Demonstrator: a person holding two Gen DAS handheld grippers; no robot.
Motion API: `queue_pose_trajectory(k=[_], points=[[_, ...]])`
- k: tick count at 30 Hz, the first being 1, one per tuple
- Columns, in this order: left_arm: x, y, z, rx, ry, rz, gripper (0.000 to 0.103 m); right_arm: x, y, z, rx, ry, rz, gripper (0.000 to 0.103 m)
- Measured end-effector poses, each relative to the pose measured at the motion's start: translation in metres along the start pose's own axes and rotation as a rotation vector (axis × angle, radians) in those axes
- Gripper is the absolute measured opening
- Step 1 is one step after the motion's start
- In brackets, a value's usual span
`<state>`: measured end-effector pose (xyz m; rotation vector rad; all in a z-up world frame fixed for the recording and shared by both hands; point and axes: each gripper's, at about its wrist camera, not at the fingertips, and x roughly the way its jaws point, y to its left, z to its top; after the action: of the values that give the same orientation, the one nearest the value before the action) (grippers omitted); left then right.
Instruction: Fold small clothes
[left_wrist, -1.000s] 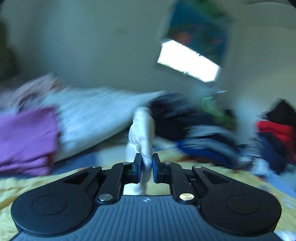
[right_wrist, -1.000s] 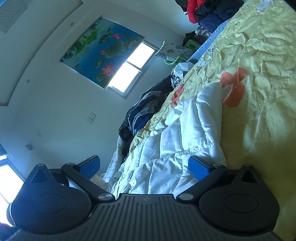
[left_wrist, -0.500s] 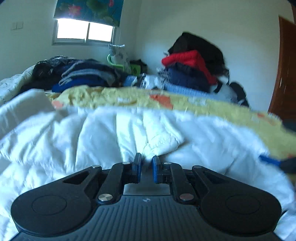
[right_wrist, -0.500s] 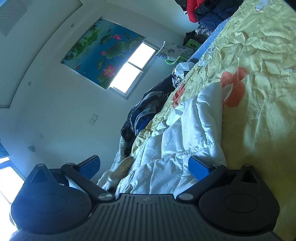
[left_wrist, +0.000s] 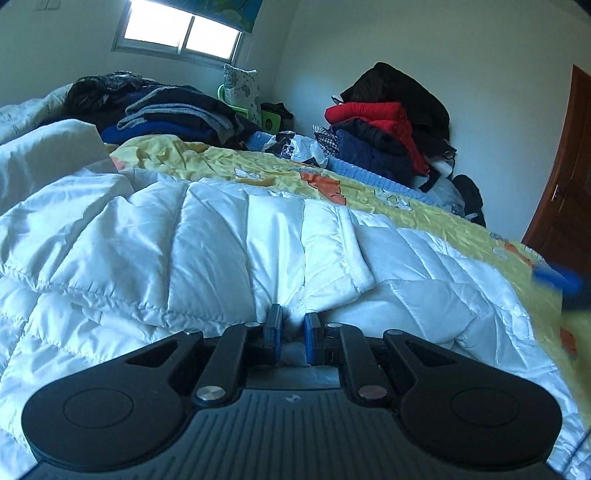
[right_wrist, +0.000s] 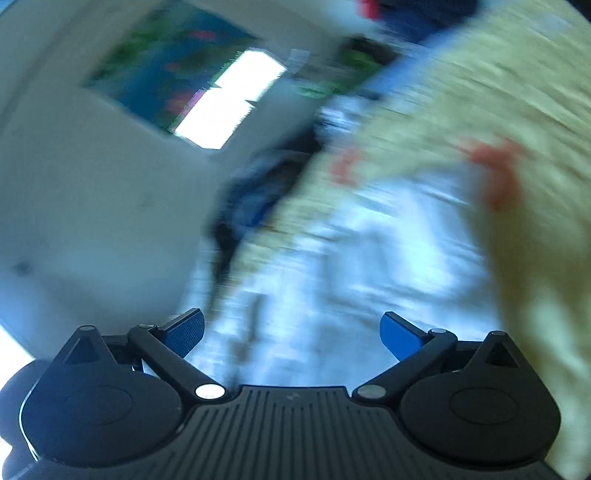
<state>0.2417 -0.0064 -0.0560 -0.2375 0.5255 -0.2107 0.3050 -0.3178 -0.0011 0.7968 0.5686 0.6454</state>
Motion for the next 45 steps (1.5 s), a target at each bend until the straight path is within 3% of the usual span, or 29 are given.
queue_pose_trajectory(k=[3, 5, 7, 9, 11, 14, 16, 19, 21, 22, 27, 30, 33, 34, 35, 37, 40, 45], points=[[0.0, 0.002, 0.0, -0.011, -0.001, -0.008, 0.012, 0.044, 0.033, 0.007, 0.012, 0.122, 0.052, 0.101], [0.0, 0.003, 0.0, -0.017, -0.001, -0.011, 0.012, 0.085, 0.037, 0.006, 0.06, 0.22, 0.017, 0.101], [-0.001, 0.003, 0.0, -0.021, -0.001, -0.013, 0.012, 0.119, 0.036, 0.002, 0.052, 0.282, -0.066, 0.093], [-0.001, 0.004, -0.001, -0.026, -0.001, -0.016, 0.012, 0.148, 0.031, -0.003, 0.055, 0.339, -0.151, 0.073], [-0.001, 0.006, -0.001, -0.034, -0.002, -0.021, 0.012, 0.17, 0.026, -0.01, 0.079, 0.381, -0.169, 0.066], [-0.001, 0.008, -0.001, -0.05, -0.004, -0.03, 0.012, 0.185, 0.027, -0.018, 0.077, 0.387, -0.183, 0.065], [-0.002, 0.009, -0.001, -0.063, -0.006, -0.035, 0.012, 0.19, 0.03, -0.021, 0.054, 0.376, -0.19, 0.058], [-0.001, 0.011, -0.001, -0.077, -0.005, -0.043, 0.012, 0.197, 0.031, -0.028, 0.019, 0.383, -0.23, 0.041], [-0.001, 0.011, -0.001, -0.079, -0.004, -0.042, 0.012, 0.201, 0.025, -0.031, 0.008, 0.393, -0.249, 0.023], [-0.001, 0.011, -0.001, -0.081, -0.002, -0.041, 0.012, 0.202, 0.025, -0.033, -0.005, 0.389, -0.262, 0.021], [-0.006, 0.009, 0.001, -0.062, -0.016, -0.048, 0.015, 0.195, 0.025, -0.036, -0.011, 0.332, -0.25, 0.015], [-0.032, 0.004, 0.005, -0.031, -0.038, -0.011, 0.023, 0.187, 0.036, -0.032, -0.023, 0.299, -0.222, 0.014], [-0.075, 0.005, 0.007, -0.04, -0.129, -0.022, 0.06, 0.169, 0.052, -0.021, -0.046, 0.259, -0.176, 0.014], [-0.092, 0.006, 0.007, -0.042, -0.181, -0.022, 0.08, 0.161, 0.057, -0.016, -0.053, 0.244, -0.16, 0.014], [-0.108, 0.007, 0.007, -0.044, -0.234, -0.019, 0.088, 0.151, 0.061, -0.01, -0.056, 0.224, -0.143, 0.014], [-0.13, 0.009, 0.011, -0.032, -0.287, -0.022, 0.088, 0.131, 0.067, 0.001, -0.064, 0.19, -0.128, 0.014], [-0.138, 0.014, 0.027, -0.001, -0.298, -0.014, 0.088, 0.096, 0.061, 0.016, -0.063, 0.144, -0.137, 0.014], [-0.119, 0.027, 0.061, 0.017, -0.326, 0.064, 0.088, 0.055, 0.022, 0.026, -0.015, 0.099, -0.244, 0.014]])
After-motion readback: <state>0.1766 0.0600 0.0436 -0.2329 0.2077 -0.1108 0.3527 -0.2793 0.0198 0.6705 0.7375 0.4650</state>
